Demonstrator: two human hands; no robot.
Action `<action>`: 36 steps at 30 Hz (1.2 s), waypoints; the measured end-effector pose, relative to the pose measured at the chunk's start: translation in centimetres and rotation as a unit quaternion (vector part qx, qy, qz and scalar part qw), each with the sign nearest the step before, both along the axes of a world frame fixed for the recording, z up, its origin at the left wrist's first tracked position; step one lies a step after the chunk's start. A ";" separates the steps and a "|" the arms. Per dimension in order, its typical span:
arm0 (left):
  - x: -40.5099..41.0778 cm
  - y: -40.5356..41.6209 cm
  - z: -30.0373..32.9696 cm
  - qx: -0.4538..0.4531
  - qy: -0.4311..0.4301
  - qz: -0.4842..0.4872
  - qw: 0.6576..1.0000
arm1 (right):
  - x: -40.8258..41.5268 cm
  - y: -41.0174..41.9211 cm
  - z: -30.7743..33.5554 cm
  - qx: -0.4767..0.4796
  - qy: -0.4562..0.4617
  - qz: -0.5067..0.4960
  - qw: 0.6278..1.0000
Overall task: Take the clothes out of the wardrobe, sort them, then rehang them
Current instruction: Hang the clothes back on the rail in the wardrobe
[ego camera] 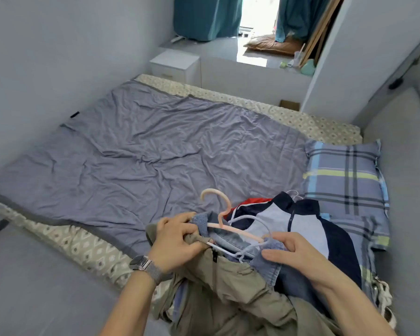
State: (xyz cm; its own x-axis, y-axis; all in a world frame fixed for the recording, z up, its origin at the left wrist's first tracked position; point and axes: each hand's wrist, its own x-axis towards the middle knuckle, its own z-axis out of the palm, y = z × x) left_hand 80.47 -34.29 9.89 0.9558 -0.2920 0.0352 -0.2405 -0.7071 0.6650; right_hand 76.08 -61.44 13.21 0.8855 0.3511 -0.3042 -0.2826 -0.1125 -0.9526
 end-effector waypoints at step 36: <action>-43.9 38.9 11.6 -0.417 -0.134 0.742 0.507 | -27.1 65.9 8.9 0.007 0.010 0.618 0.786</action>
